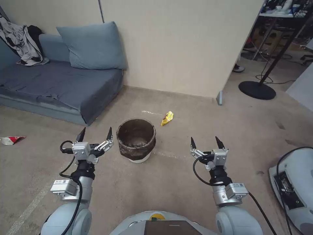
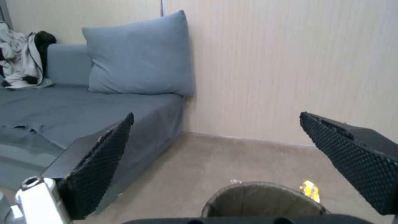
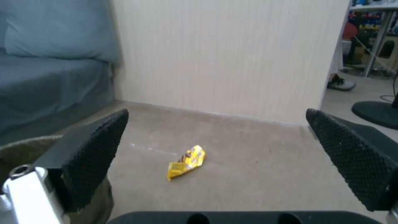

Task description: Pick up the trash bin, then pick up the garbage from the floor and place it into the trash bin.

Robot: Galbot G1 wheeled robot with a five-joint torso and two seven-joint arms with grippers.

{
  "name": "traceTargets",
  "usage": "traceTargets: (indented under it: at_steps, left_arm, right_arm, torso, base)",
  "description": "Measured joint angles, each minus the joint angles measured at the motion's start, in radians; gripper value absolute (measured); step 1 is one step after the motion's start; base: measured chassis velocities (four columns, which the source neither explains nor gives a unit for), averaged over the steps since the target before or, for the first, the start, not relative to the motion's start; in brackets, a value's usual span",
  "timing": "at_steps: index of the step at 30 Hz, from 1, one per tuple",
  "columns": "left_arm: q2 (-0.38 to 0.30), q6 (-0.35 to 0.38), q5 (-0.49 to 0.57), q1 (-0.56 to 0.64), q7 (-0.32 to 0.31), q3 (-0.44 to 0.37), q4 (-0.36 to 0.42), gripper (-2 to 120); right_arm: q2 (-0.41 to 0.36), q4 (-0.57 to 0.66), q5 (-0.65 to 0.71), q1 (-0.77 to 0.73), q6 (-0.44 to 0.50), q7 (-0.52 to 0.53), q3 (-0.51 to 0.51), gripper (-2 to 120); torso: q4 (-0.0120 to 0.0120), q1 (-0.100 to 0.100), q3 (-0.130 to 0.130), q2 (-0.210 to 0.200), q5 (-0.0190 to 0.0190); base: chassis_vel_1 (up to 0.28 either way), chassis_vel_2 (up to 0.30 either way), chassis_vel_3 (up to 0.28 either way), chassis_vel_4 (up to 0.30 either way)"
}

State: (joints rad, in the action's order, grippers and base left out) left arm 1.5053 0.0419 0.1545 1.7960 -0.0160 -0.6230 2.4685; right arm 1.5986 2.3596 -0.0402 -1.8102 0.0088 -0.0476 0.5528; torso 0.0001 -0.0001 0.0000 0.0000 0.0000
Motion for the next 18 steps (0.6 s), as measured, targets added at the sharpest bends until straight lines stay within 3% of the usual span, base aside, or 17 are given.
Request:
traceTargets:
  at_steps: [9,18]
  left_arm:
    - [-0.006,0.003,0.009,-0.005,0.0,0.0,-0.004,100]
    - [-0.056,0.022,0.034,-0.037,0.0,-0.015,-0.033,100]
  right_arm:
    - [0.0,-0.001,-0.006,0.001,0.003,0.01,-0.003,100]
    - [-0.006,-0.008,-0.002,0.007,0.004,0.02,-0.002,100]
  torso:
    - [0.0,0.0,0.0,0.0,0.0]
    - [-0.0001,0.0,0.0,0.0,-0.0001]
  base:
    - [-0.092,0.079,0.087,-0.102]
    - [0.0,0.0,0.0,0.0]
